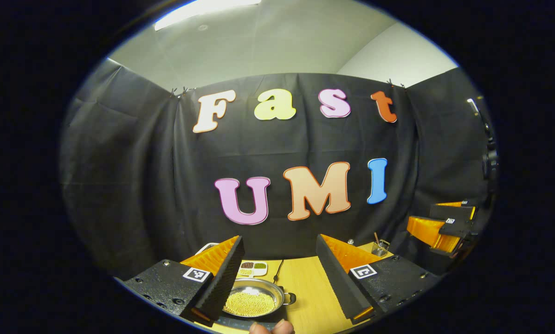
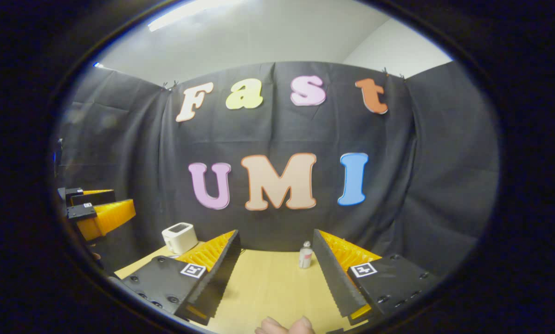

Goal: First push the handle of the pot to place it horizontally, then grasp the pot with both hands and set it on the induction cooktop.

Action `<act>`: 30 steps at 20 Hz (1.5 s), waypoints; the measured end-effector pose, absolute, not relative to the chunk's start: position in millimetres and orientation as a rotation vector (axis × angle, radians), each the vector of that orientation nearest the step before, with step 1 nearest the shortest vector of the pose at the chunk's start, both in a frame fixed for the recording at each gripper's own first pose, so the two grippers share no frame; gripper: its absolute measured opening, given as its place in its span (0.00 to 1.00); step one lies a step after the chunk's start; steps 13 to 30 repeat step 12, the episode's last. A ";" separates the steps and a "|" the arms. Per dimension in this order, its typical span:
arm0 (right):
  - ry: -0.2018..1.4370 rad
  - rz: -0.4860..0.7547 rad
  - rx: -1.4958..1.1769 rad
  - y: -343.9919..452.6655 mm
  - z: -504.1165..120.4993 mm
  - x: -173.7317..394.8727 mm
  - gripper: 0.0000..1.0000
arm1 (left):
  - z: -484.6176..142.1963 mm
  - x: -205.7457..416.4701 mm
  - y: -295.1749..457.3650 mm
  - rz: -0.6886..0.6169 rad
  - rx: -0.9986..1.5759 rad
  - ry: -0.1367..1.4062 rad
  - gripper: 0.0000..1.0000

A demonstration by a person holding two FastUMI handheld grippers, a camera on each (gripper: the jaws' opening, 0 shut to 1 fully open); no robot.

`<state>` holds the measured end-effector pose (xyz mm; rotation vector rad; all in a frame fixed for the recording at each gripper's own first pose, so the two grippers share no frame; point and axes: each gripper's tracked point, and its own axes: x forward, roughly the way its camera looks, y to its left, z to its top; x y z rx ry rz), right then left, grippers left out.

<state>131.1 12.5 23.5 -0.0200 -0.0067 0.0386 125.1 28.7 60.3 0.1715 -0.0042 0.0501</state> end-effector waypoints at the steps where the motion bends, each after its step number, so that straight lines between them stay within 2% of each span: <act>1: -0.026 0.033 -0.023 12.6 27.5 125.6 0.96 | 66.1 119.6 27.8 0.047 0.172 -0.026 0.97; 11: -0.019 -0.029 -0.029 1.2 22.3 104.0 0.98 | 55.9 104.4 26.2 0.013 0.159 -0.042 0.97; 30: -0.015 -0.031 -0.030 0.3 21.1 102.4 0.97 | 53.6 102.2 24.6 0.010 0.156 -0.036 0.97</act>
